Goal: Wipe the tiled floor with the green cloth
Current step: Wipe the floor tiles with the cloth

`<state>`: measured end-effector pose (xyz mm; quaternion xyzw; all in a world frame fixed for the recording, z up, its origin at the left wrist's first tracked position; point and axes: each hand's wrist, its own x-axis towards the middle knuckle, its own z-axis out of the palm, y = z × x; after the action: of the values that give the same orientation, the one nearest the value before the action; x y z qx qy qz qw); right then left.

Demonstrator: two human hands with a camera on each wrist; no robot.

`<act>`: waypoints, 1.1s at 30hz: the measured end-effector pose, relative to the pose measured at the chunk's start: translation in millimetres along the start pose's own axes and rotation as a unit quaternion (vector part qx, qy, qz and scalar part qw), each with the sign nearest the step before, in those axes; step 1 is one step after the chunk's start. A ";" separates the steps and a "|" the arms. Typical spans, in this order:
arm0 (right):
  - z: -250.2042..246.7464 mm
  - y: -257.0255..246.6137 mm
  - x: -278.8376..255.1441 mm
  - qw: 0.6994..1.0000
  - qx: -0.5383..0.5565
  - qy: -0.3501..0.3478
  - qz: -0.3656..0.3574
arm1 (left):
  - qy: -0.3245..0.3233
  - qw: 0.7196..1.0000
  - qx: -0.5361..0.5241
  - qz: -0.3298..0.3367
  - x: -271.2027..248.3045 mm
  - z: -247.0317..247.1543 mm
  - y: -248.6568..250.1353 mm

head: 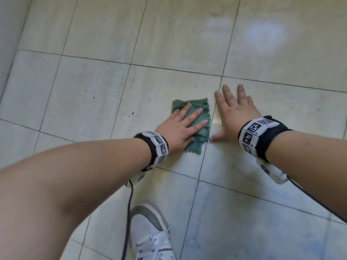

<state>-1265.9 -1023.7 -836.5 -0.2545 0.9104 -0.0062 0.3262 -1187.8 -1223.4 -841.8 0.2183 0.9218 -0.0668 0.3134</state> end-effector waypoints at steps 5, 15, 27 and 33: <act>1.8 16.6 -3.4 1.000 -0.026 0.004 -0.010 | 0.025 1.000 -0.003 0.001 11.3 -3.6 51.8; -2.0 12.5 -7.0 1.000 -0.011 -0.007 0.010 | 0.045 0.969 -0.127 -0.209 -18.8 17.8 -32.4; -13.2 -0.7 -7.0 0.998 0.004 -0.047 0.038 | 0.074 0.912 -0.213 -0.341 -48.0 44.9 -59.3; -8.0 15.8 -5.6 1.000 -0.013 -0.028 -0.004 | 0.037 0.972 -0.126 -0.193 -28.2 29.4 1.5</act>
<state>-1274.3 -1008.6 -829.7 -0.2618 0.9001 0.0111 0.3480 -1151.0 -1239.8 -848.0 -0.0026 0.9583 -0.0010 0.2856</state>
